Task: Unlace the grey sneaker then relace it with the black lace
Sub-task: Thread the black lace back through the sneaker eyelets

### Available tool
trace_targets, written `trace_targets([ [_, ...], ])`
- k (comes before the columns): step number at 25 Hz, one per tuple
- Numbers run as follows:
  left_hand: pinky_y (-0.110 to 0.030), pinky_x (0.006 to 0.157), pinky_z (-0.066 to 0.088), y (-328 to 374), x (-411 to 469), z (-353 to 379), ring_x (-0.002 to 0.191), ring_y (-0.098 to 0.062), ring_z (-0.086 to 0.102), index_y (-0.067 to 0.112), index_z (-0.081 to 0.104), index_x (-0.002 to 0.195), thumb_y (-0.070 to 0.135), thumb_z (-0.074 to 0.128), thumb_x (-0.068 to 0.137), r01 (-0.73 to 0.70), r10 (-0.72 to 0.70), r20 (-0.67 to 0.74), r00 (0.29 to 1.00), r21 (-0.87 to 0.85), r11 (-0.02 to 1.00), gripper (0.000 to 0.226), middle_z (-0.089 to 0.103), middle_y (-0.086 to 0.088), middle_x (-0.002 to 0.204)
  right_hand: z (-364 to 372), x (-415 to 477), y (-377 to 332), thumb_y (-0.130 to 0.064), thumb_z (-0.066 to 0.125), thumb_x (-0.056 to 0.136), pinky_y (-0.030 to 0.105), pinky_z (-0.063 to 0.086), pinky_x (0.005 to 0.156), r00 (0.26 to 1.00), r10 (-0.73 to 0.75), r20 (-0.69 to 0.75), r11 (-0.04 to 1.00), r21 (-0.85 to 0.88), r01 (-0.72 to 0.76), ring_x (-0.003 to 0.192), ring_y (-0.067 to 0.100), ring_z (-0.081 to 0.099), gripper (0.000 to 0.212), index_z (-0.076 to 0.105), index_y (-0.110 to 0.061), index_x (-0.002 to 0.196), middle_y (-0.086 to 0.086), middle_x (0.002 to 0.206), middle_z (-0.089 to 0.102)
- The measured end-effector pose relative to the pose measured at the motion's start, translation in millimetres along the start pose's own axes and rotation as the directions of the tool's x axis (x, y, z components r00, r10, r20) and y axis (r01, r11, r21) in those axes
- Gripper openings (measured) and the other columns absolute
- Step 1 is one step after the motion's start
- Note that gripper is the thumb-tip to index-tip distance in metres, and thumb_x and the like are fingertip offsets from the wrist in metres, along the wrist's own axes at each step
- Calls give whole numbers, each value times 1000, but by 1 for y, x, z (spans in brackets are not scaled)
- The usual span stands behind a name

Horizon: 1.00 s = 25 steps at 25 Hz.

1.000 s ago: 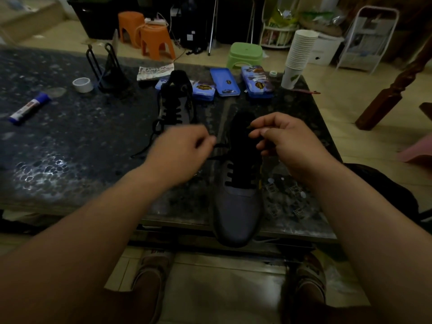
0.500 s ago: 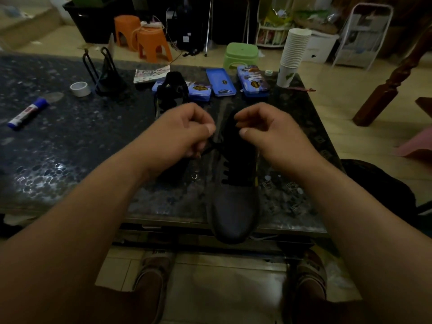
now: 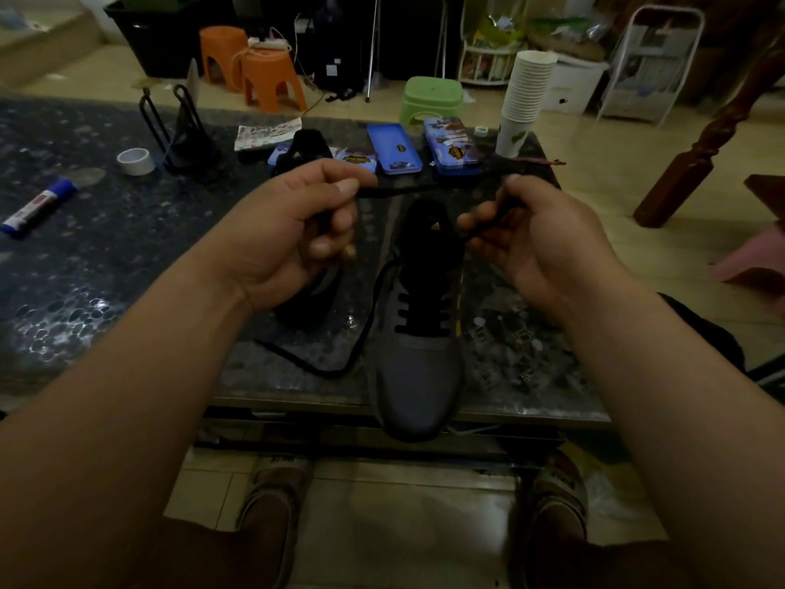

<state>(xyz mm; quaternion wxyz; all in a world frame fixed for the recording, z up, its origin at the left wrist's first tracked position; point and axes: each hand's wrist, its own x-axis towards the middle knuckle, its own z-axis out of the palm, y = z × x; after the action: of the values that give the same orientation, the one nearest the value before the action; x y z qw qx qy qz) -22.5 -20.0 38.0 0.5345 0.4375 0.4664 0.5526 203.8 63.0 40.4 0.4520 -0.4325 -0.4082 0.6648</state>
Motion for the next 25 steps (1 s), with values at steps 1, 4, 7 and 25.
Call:
trace_targets([
  [1,-28,66,48,1,1,0,48,-10,38,15,67,108,12,44,104,2,-1,14,1000,-69,998,23,57,3,71,-4,3,-1,-29,48,106,34,57,71,999,19,-27,1000,25,-18,76,20,74,22,57,-17,89,-2,65,63],
  [4,-32,83,54,7,3,2,74,-13,61,10,64,123,14,40,92,-6,58,143,988,-342,940,39,73,-3,103,-9,4,3,-28,49,107,30,56,62,999,26,-39,982,-187,-33,64,18,70,24,59,-15,89,-3,60,59],
  [7,-26,85,55,8,11,12,92,-12,68,10,58,131,7,36,103,-124,146,62,987,-276,953,35,72,-4,126,-9,-1,15,-27,49,108,36,54,66,993,71,94,921,-389,-29,58,18,65,27,62,-12,90,-1,58,56],
  [25,-25,56,42,-32,12,26,56,-15,55,23,75,112,23,57,106,-154,123,96,988,714,683,18,75,-1,87,-17,47,23,-54,57,99,22,41,80,920,-110,376,295,-872,391,103,11,55,33,75,-34,117,-5,105,55],
])
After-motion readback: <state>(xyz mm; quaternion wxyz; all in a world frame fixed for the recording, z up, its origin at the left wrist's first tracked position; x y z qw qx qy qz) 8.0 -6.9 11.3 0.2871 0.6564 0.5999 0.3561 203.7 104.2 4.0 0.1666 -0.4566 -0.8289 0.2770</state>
